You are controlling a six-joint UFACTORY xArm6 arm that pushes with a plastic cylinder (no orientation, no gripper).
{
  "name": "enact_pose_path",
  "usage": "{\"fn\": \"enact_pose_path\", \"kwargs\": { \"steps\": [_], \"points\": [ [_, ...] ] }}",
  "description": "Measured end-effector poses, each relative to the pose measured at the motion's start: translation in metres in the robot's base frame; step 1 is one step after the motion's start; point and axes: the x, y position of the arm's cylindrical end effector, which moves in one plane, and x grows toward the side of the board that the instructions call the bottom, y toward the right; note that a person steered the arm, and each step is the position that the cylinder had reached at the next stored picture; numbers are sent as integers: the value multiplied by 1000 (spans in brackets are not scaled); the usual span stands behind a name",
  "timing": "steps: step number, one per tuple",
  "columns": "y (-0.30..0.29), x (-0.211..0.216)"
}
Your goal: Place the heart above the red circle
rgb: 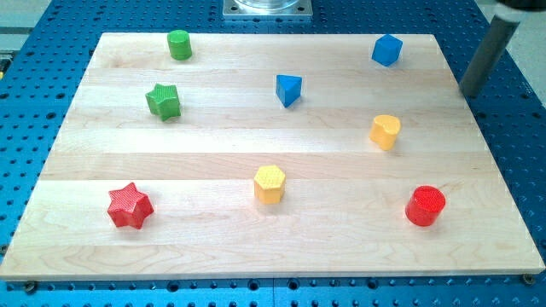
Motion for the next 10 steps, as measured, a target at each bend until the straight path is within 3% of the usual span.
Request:
{"fn": "enact_pose_path", "kwargs": {
  "steps": [1,3,4,6,8,9,10],
  "points": [
    [-64,41],
    [-151,57],
    [-125,118],
    [-110,68],
    [-76,132],
    [-110,143],
    [-102,197]
  ]
}}
